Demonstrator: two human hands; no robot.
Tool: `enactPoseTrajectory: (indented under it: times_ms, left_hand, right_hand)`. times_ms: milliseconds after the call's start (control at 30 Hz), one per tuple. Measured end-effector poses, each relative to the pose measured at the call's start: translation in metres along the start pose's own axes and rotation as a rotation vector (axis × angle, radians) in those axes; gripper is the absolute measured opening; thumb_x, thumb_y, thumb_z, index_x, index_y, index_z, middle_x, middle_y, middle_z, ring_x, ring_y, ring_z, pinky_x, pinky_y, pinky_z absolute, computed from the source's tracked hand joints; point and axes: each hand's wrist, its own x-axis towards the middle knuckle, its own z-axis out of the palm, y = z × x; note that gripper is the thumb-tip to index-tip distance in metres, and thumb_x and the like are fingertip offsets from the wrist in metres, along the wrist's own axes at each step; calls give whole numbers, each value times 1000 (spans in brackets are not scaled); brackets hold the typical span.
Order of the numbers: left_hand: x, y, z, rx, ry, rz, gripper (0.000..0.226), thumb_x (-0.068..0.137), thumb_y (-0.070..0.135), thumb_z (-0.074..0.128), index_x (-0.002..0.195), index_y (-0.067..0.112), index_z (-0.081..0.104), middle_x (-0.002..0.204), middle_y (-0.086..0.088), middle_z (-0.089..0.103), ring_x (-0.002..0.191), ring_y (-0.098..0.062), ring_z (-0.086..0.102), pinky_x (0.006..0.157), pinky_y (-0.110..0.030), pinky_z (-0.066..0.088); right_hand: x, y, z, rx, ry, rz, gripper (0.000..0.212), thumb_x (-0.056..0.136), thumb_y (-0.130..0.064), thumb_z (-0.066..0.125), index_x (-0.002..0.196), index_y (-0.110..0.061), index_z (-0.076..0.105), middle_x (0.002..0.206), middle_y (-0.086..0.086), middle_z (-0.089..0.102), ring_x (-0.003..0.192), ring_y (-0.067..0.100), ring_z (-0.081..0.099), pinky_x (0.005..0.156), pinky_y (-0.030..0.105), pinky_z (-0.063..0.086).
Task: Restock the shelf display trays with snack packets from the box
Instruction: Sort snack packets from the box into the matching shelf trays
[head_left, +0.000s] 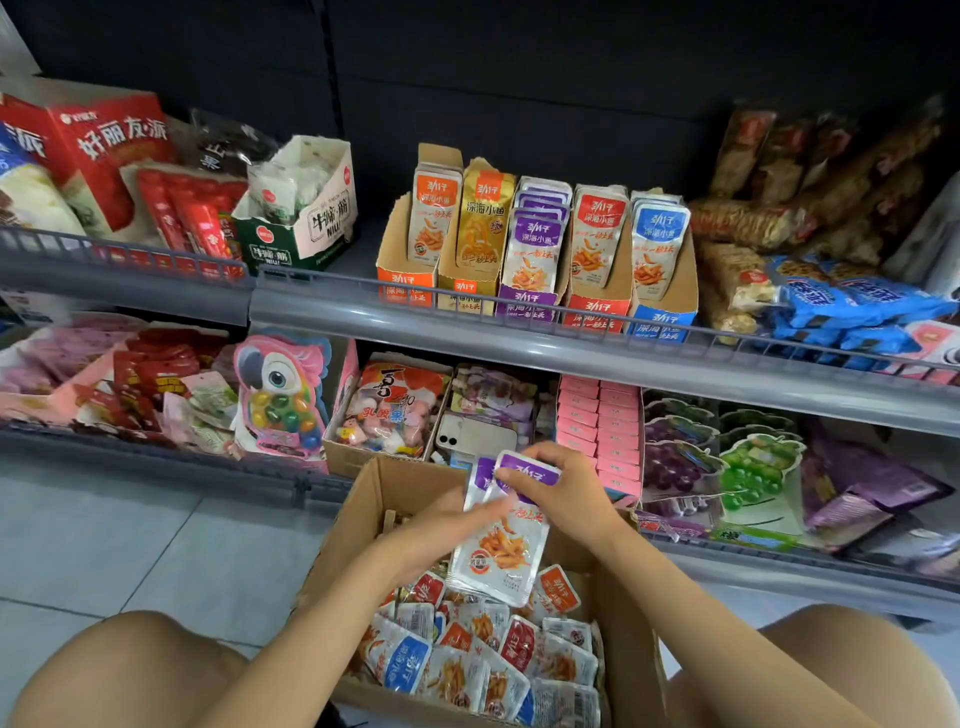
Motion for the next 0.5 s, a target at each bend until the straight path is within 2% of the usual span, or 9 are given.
enactPoseTrajectory:
  times_ms: [67,100,200,267,333,400,500]
  left_hand:
    - [1,1,1,72,-15,44,26,90,26,61,114,29,52,110,10,65,94,1,62,87,-18,49]
    - [1,1,0,80,-24,48,26,90,21,61,113,30,51,110,8,65,93,0,62,85,-17,50]
    - [-1,6,-2,92,-64,28,24,94,23,55,110,38,47,113,12,60,100,-1,58,86,-16,47]
    - [0,10,-2,115,-88,20,19,95,27,53,108,39,45,112,12,59,99,2,56,86,-13,46]
    - [1,15,-2,107,-43,24,18,91,32,58,106,31,48,110,7,63,97,-3,60,91,-22,49]
    - [6,18,-3,28,23,15,30,85,34,66,109,19,55,107,-1,69,94,-11,66,91,-30,51]
    - [6,27,-2,-70,-70,-47,24,84,27,67,105,17,62,103,-1,71,92,-11,67,84,-25,53]
  right_hand:
    - [3,5,5,-60,47,-58,21,77,-28,76,86,-25,58,95,4,58,83,11,56,72,21,46]
    - [4,6,6,-37,28,-31,23,78,-30,75,90,-26,55,99,5,57,86,13,56,73,22,47]
    - [3,1,4,116,-111,153,24,87,-31,64,105,-18,57,100,1,65,83,8,64,67,15,50]
    - [4,2,1,115,-142,167,24,89,-31,61,106,-14,63,94,-2,69,75,1,67,62,12,48]
    - [6,1,0,137,-79,159,22,89,-28,62,103,-12,66,90,-3,70,70,-3,66,59,10,47]
    - [10,0,-2,201,28,159,20,88,-25,64,102,-12,68,89,-2,71,71,1,67,59,12,48]
    - [19,-7,-9,263,158,142,14,87,-20,65,98,-12,70,89,2,71,71,4,67,60,15,51]
